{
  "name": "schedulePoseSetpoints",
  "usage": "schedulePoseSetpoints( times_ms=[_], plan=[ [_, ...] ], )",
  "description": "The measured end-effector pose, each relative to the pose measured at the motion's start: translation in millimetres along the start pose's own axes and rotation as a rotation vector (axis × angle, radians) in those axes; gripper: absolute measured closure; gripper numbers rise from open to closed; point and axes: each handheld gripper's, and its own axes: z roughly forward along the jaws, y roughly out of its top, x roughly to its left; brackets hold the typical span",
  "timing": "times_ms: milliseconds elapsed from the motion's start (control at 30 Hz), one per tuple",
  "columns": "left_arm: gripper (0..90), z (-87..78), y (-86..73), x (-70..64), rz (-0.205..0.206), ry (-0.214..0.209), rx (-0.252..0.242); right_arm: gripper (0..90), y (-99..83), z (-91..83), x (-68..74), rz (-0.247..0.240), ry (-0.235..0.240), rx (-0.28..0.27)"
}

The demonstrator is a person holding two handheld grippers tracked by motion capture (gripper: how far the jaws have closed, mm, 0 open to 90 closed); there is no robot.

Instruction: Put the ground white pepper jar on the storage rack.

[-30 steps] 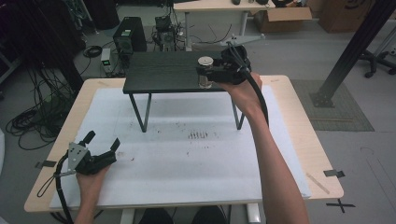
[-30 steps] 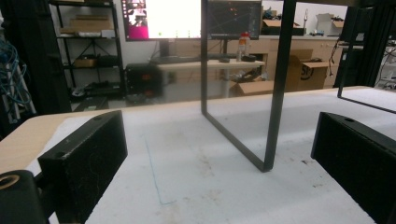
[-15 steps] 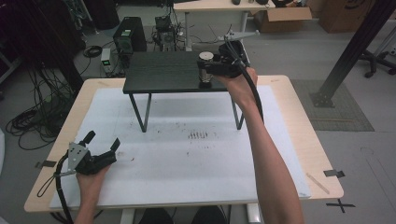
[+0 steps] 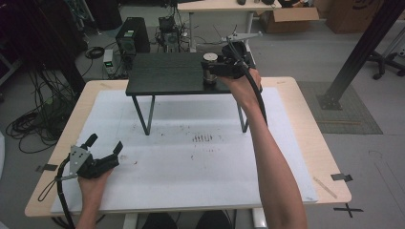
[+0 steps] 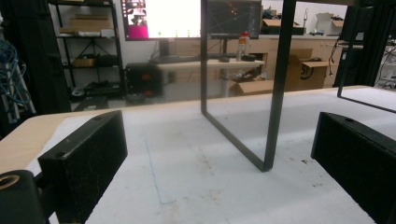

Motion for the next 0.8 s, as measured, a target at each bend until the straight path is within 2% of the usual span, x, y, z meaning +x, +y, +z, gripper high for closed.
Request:
schedulePoseSetpoints(
  times_ms=[333, 800],
  plan=[
    [4.0, 0.0, 0.0, 0.0, 0.0, 0.0, 0.0, 48.9, -2.6, 2.3, -0.9, 0.003, -0.007, 0.004],
    [4.0, 0.0, 0.0, -0.1, 0.001, 0.0, -0.001, 48.9, -5.0, 0.8, 2.3, -0.02, -0.014, -0.001]
  ],
)
